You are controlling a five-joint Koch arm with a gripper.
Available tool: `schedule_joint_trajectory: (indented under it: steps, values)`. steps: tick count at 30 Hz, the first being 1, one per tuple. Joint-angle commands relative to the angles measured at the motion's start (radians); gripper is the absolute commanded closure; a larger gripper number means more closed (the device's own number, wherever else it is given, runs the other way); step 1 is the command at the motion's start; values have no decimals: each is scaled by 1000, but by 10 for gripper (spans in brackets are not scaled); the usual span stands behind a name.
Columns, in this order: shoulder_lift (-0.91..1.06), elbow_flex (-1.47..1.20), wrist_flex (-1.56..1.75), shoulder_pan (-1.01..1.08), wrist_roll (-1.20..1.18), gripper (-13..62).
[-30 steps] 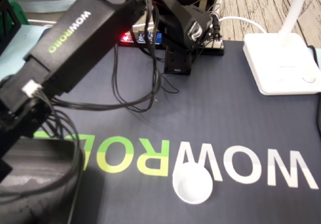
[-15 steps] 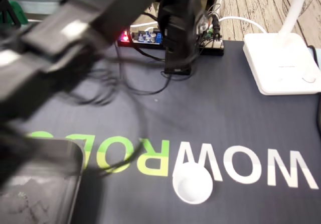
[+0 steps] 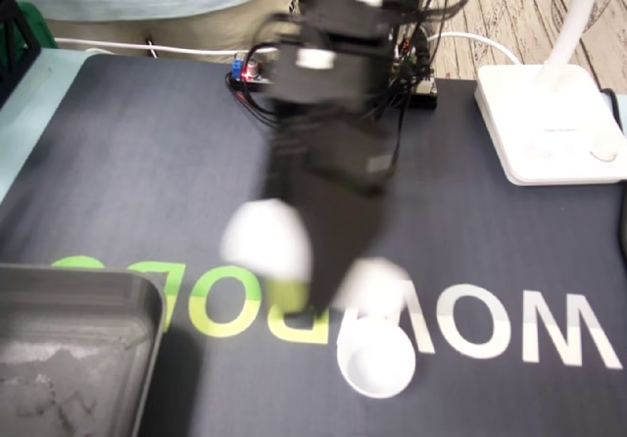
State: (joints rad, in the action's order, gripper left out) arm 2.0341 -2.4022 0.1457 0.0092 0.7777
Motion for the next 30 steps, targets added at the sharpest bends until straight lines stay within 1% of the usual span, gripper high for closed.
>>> schedule_joint_trajectory:
  steps: [1,5,7,11,16,21,24,30]
  values:
    - [51,12,101,-72,160,474]
    - [41,0,101,-144,400,475]
    - [3,8,103,-147,528,475]
    - [-95,12,150,-130,667,474]
    - [-221,37,245,-110,762,474]
    - [-316,103,268,-115,798,474]
    - [-399,147,341,-117,810,474]
    - [-446,158,341,-118,813,474]
